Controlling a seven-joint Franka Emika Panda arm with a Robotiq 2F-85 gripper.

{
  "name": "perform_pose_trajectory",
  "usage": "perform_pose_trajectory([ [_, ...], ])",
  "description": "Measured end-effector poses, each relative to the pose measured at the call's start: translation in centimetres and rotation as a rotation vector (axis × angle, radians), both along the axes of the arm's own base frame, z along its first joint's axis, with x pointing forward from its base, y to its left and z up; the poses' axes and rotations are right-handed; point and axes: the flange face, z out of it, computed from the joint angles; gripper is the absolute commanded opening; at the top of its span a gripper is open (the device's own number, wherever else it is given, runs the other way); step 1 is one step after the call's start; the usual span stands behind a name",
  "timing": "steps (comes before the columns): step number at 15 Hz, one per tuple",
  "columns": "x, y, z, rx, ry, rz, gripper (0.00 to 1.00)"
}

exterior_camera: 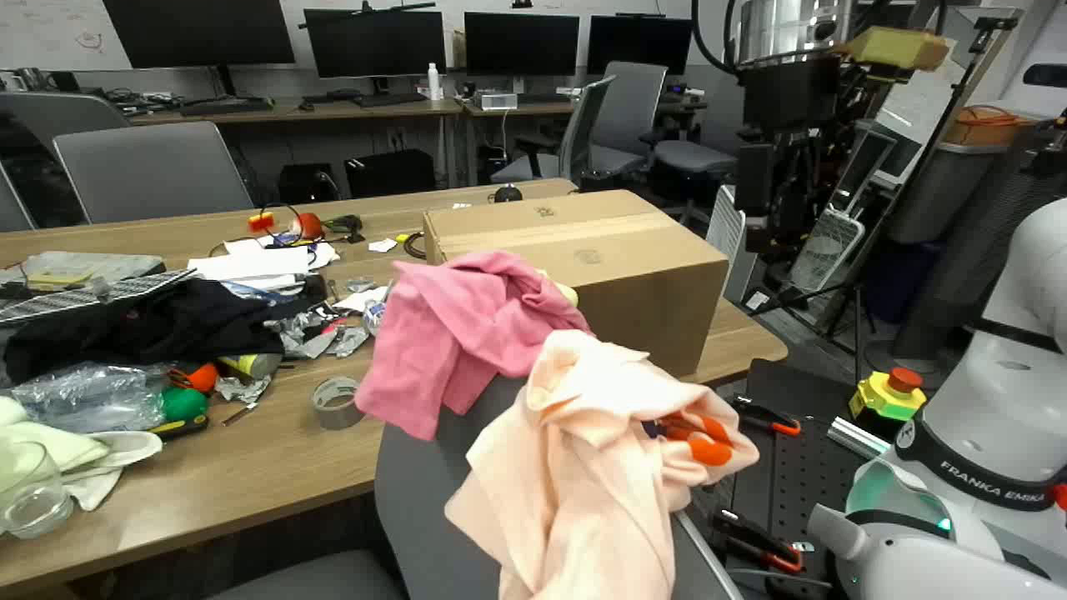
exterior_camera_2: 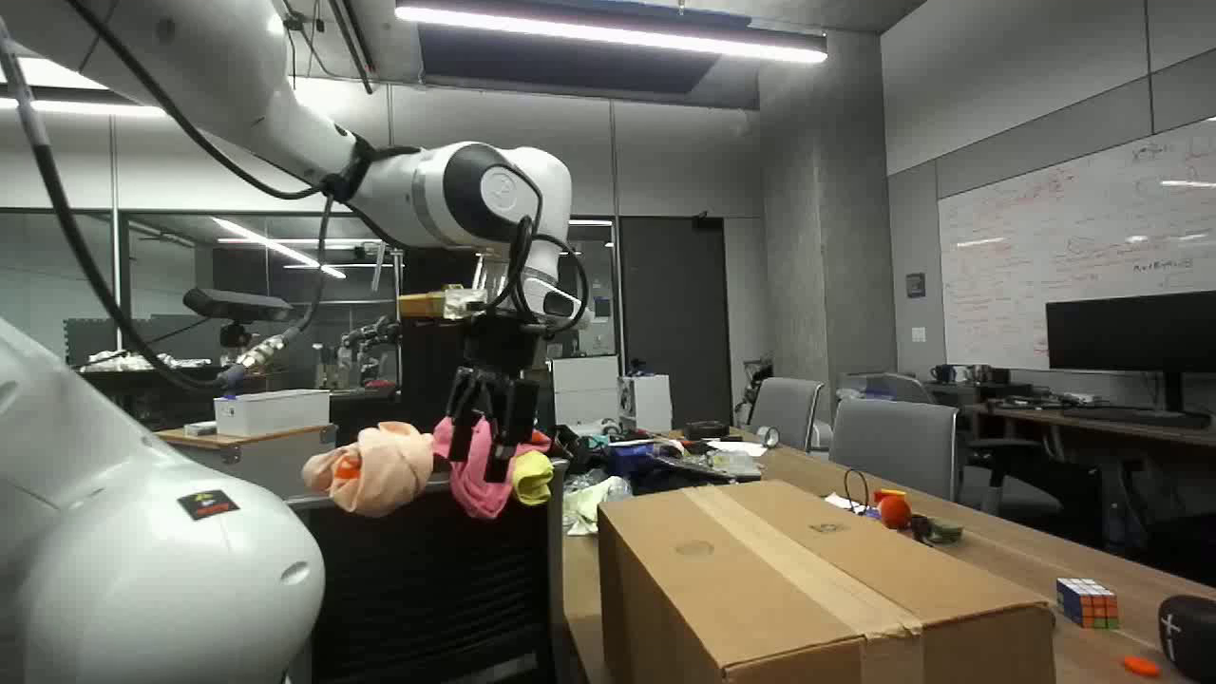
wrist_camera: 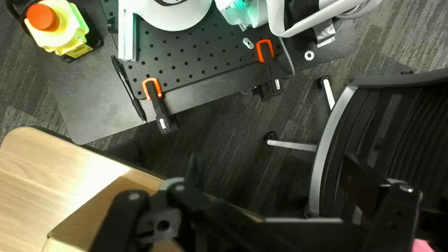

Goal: Move the objects from the chair to the top of the cardboard box

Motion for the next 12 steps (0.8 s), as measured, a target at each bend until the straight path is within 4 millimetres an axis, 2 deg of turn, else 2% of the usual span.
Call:
perform_pose_trajectory([
  [8, 0.0, 0.3, 0.0, -0.006, 0.0, 0.007, 1.0],
  [12, 0.1, 2.1, 0.6, -0.043, -0.05, 0.05, 1.0],
])
